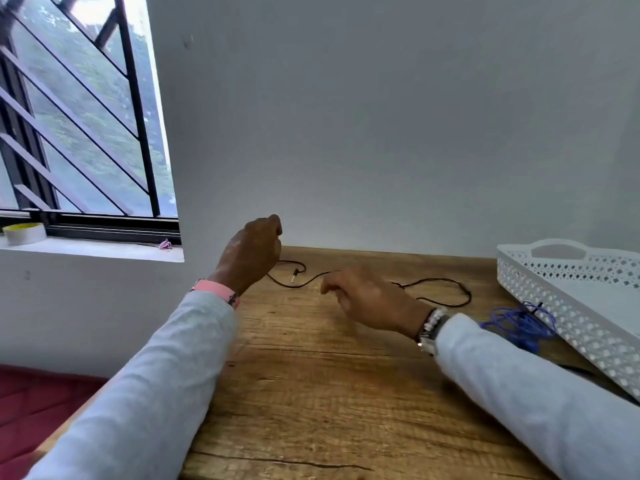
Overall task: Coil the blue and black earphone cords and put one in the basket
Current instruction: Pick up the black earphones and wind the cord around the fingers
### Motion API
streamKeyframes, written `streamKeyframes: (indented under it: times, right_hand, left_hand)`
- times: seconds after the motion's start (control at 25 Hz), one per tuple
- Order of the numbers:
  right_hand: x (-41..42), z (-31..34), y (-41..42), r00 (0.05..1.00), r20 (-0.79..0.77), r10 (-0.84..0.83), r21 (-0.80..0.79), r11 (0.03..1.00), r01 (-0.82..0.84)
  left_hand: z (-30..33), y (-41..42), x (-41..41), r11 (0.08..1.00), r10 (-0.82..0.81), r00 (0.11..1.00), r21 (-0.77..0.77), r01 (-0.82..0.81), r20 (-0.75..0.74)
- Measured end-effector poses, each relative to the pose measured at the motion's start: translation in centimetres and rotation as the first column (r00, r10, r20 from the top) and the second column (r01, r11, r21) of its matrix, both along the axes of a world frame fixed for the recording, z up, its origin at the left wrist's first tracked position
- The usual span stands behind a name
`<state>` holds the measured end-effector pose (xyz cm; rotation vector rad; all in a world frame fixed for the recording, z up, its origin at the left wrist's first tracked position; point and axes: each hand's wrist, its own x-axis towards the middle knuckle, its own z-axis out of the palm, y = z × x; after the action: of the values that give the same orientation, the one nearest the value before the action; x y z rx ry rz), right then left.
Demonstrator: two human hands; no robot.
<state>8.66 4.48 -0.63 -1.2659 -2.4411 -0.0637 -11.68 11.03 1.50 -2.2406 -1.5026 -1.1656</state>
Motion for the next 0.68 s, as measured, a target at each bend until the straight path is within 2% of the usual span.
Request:
streamKeyframes:
  times: [0.12, 0.24, 0.32, 0.52, 0.6, 0.68]
  right_hand:
    - [-4.7, -0.3, 3.9, 0.995, 0.058, -0.085, -0.081, 0.993, 0.09]
    - [-6.6, -0.6, 8.0, 0.967, 0.092, -0.239, 0.049, 0.971, 0.235]
    - [-6.9, -0.7, 9.8, 0.943, 0.162, -0.291, 0.047, 0.957, 0.288]
    - [-6.6, -0.8, 11.7, 0.964, 0.135, -0.229, -0.073, 0.968, 0.24]
    - [-6.2, -0.9, 11.5, 0.977, 0.116, -0.178, -0.031, 0.983, 0.183]
    - [-5.4, -0.5, 10.6, 0.995, 0.019, -0.095, 0.063, 0.994, 0.094]
  left_hand:
    - [-0.6, 0.7, -1.4, 0.998, 0.038, 0.999, -0.041, -0.038, 0.0]
    - [-0.9, 0.9, -1.7, 0.998, 0.037, 0.999, -0.055, -0.037, -0.009]
    - [-1.1, 1.1, -1.6, 0.999, 0.019, 1.0, -0.041, -0.02, -0.012]
    - [-1.2, 1.6, -1.3, 1.0, 0.006, 1.0, -0.025, -0.006, -0.028]
    - [-1.3, 1.7, -1.1, 0.999, -0.001, 1.0, -0.035, 0.001, -0.008]
    - [-1.4, 1.8, -0.8, 0.996, -0.002, 1.0, -0.088, 0.004, 0.025]
